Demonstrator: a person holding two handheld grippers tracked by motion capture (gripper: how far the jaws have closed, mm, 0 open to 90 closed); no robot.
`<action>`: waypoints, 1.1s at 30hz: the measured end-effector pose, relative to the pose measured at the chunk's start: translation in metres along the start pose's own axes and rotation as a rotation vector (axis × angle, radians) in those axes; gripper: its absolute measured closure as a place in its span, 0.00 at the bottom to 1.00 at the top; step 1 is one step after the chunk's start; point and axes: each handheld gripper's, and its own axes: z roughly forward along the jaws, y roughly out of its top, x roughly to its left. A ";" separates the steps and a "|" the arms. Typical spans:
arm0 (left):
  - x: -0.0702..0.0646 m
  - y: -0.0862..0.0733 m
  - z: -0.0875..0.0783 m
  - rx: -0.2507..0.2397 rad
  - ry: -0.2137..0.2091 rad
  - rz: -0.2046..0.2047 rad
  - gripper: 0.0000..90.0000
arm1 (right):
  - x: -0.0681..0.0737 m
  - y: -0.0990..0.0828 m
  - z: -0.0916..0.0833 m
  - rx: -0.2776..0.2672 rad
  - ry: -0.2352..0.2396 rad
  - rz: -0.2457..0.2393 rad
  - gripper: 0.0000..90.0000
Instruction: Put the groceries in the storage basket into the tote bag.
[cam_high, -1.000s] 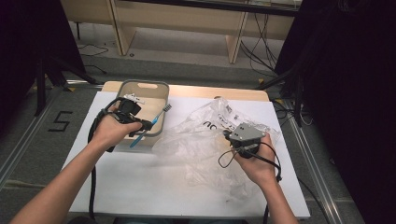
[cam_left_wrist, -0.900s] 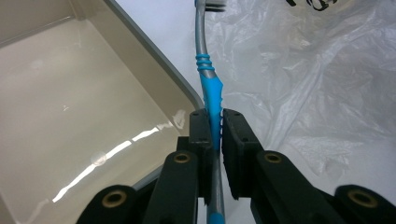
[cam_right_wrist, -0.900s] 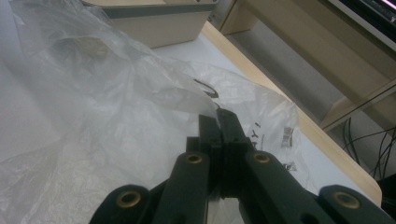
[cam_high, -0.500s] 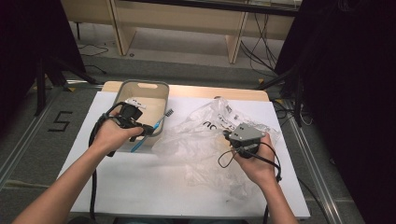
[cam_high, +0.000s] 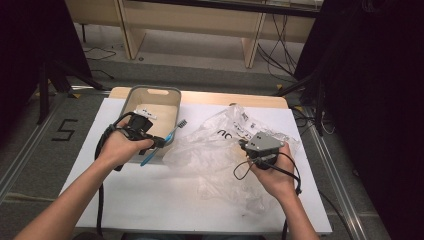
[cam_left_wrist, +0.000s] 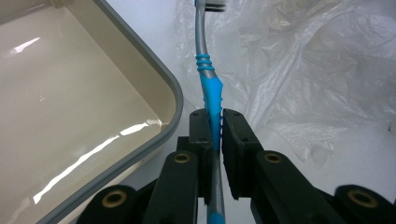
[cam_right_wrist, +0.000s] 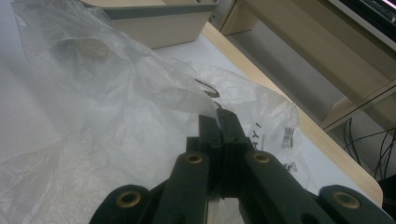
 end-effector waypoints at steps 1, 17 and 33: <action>0.000 0.000 0.000 0.000 -0.001 0.001 0.91 | 0.000 0.000 0.000 0.001 0.001 -0.001 1.00; -0.006 -0.004 -0.001 0.003 -0.009 0.018 0.91 | 0.000 0.000 0.000 0.000 0.001 0.003 1.00; -0.011 -0.009 -0.002 0.009 -0.018 0.037 0.91 | 0.001 0.000 0.000 0.002 0.003 0.000 1.00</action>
